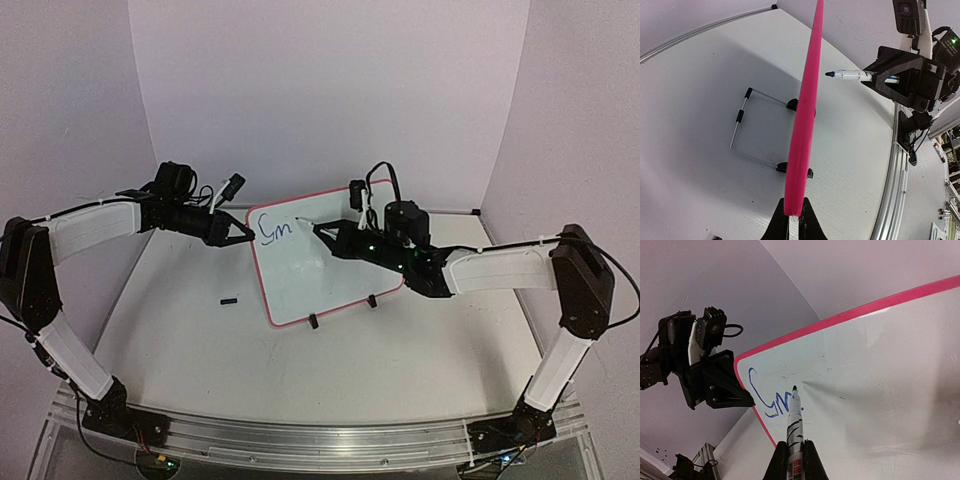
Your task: Write a sentence on the whiteboard
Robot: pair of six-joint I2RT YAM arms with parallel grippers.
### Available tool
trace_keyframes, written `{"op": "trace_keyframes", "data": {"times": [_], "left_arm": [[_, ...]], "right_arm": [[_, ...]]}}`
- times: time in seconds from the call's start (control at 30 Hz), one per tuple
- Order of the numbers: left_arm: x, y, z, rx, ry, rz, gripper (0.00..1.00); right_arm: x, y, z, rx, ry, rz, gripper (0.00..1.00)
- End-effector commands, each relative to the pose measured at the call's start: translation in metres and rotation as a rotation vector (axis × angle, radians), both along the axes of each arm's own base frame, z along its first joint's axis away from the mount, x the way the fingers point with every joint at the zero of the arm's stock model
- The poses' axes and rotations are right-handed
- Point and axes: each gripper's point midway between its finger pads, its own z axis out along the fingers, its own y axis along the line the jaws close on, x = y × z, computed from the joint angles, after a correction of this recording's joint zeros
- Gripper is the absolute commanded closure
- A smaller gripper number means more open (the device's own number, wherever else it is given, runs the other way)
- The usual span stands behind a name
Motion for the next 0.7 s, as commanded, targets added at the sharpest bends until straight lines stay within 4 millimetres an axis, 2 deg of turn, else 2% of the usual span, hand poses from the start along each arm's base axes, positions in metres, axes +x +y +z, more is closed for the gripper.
{"op": "trace_keyframes", "data": {"times": [0.0,0.3,0.67], "left_arm": [[-0.009,-0.004,-0.001,0.024,-0.009,-0.023,1.0],[-0.009,-0.005,-0.002,0.028,-0.01,-0.024,1.0],[-0.009,-0.005,-0.003,0.031,-0.007,-0.024,1.0]], "right_arm": [[0.01,0.005,0.014,0.02,-0.041,-0.011,1.0],[0.011,0.01,0.003,0.012,-0.019,0.002,1.0],[0.01,-0.001,-0.017,-0.009,0.031,-0.041,1.0]]}}
